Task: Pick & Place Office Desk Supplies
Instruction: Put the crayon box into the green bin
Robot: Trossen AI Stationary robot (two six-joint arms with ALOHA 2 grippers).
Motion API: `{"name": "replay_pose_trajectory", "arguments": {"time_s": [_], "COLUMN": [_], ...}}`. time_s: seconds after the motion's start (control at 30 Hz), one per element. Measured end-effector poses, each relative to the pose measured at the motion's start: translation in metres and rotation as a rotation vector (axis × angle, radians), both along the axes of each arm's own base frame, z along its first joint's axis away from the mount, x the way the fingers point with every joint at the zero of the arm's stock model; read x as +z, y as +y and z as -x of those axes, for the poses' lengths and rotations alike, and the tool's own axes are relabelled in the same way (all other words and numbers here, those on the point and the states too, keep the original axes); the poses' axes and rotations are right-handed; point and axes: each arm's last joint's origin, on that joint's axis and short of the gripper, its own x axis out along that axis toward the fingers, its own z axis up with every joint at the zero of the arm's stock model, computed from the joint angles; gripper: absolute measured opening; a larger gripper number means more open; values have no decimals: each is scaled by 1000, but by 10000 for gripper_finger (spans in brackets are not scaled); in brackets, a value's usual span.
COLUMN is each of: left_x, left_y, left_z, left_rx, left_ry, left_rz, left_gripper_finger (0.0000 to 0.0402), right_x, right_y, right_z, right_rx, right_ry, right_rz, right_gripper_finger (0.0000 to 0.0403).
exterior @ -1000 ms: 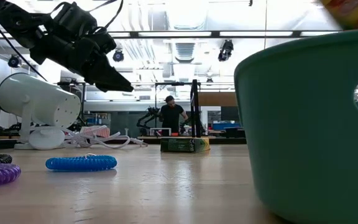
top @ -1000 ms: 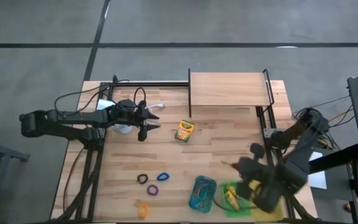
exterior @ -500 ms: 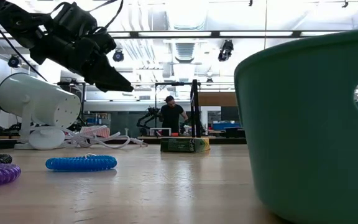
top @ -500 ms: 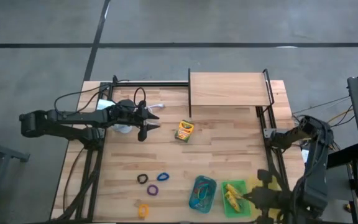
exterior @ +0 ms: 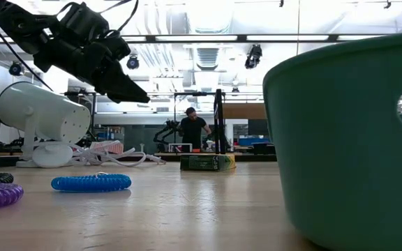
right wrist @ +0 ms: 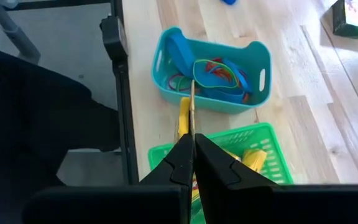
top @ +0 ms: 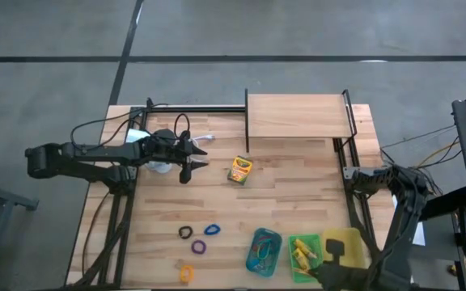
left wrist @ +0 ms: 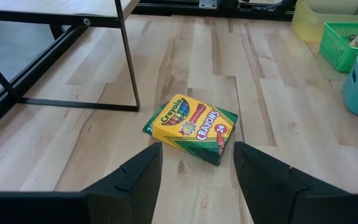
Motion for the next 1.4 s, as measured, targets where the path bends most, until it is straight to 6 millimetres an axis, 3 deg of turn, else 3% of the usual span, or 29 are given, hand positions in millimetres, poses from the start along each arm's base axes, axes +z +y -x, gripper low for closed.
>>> {"name": "replay_pose_trajectory", "arguments": {"time_s": [0.37,0.87,1.4], "left_x": [0,0,0], "left_y": [0,0,0], "left_z": [0,0,0], "left_rx": [0,0,0], "left_ry": [0,0,0], "left_rz": [0,0,0], "left_gripper_finger": [203,203,203], "right_x": [-23,-51,-59], "right_y": [8,-1,-15], "right_z": [-4,0,3], "right_rx": [-42,-178,-187], "right_ry": [1,14,28], "right_rz": [-8,-26,119], "right_gripper_finger": [8,11,128]}}
